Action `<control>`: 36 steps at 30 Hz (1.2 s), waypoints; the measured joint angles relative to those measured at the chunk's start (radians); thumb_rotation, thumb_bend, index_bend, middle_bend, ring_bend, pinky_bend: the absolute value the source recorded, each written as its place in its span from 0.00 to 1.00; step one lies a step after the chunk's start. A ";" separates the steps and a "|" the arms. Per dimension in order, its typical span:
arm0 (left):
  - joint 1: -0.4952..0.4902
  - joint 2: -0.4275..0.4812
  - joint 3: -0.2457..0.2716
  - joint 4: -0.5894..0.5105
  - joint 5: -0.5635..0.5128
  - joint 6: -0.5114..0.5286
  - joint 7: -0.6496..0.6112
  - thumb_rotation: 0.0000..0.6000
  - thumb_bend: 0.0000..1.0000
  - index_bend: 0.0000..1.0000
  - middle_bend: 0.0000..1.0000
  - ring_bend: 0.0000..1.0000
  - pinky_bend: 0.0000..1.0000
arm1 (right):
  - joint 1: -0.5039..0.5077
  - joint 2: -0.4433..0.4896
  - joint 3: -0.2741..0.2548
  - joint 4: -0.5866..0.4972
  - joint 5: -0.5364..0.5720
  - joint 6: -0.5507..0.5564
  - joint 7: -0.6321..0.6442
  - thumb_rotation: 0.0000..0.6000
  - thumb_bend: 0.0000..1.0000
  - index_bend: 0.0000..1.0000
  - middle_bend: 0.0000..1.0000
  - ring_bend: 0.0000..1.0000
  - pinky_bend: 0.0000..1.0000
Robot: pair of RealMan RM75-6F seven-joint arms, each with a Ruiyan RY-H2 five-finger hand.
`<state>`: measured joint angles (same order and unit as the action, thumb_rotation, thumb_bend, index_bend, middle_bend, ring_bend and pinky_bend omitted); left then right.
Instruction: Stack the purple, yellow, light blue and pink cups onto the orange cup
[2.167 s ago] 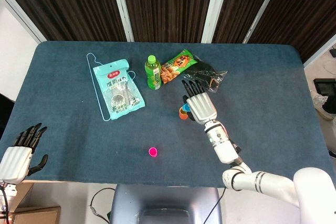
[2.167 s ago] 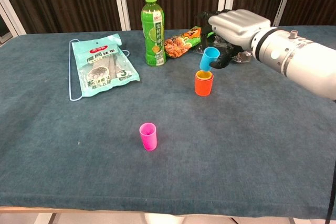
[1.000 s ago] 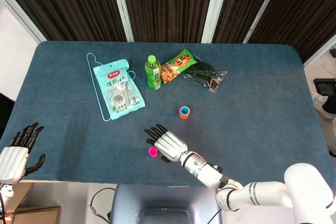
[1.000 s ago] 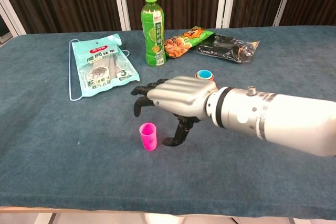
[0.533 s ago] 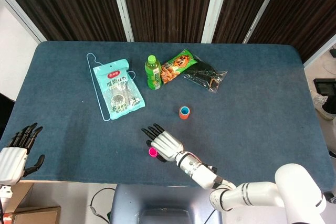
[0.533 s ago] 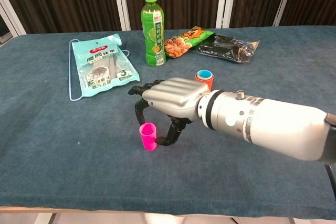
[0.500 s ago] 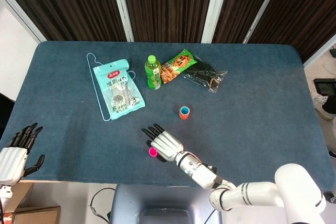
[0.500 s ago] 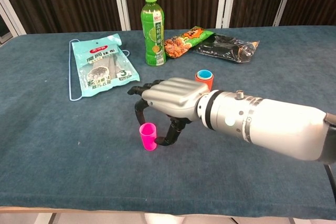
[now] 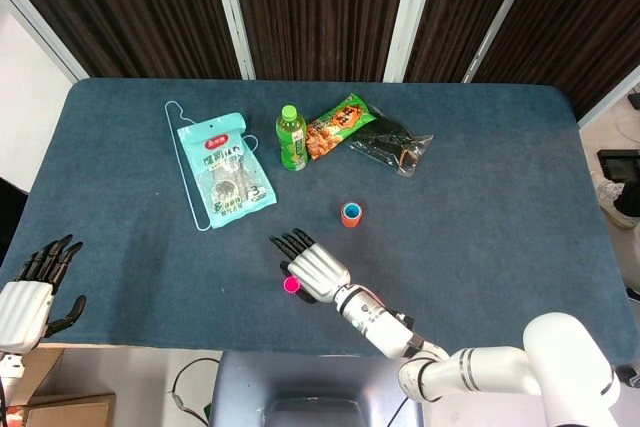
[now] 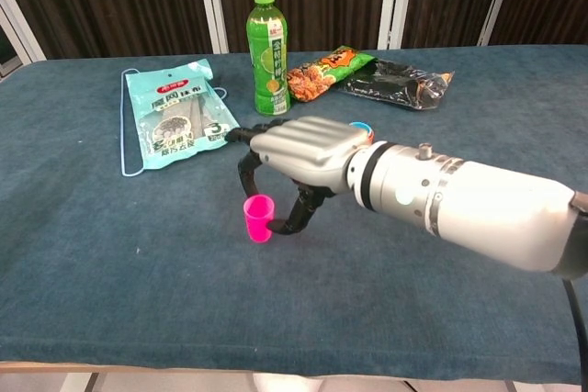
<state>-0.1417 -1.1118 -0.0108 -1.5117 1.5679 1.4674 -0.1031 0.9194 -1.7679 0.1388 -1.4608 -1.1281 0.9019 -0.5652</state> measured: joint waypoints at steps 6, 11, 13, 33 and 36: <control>0.001 0.000 0.001 -0.001 0.002 0.002 0.002 1.00 0.39 0.00 0.00 0.00 0.14 | -0.034 0.009 0.050 0.029 -0.067 0.160 0.031 1.00 0.47 0.65 0.09 0.00 0.00; -0.001 -0.003 0.000 -0.002 0.000 -0.004 0.010 1.00 0.39 0.00 0.00 0.00 0.14 | -0.062 0.028 0.114 0.112 -0.047 0.230 0.027 1.00 0.47 0.65 0.10 0.00 0.00; -0.004 -0.006 0.000 -0.002 0.000 -0.008 0.016 1.00 0.39 0.00 0.00 0.00 0.15 | -0.065 0.032 0.127 0.138 -0.018 0.220 0.023 1.00 0.47 0.65 0.10 0.00 0.00; -0.012 -0.013 0.000 0.001 -0.006 -0.024 0.026 1.00 0.39 0.00 0.00 0.00 0.15 | -0.064 0.048 0.138 0.197 0.124 0.131 -0.057 1.00 0.47 0.65 0.11 0.00 0.00; -0.013 -0.013 0.000 0.001 -0.006 -0.025 0.026 1.00 0.39 0.00 0.00 0.00 0.15 | -0.061 0.041 0.135 0.202 0.134 0.125 -0.065 1.00 0.47 0.65 0.11 0.00 0.00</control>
<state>-0.1543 -1.1248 -0.0104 -1.5102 1.5617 1.4424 -0.0774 0.8586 -1.7265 0.2735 -1.2588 -0.9942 1.0264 -0.6302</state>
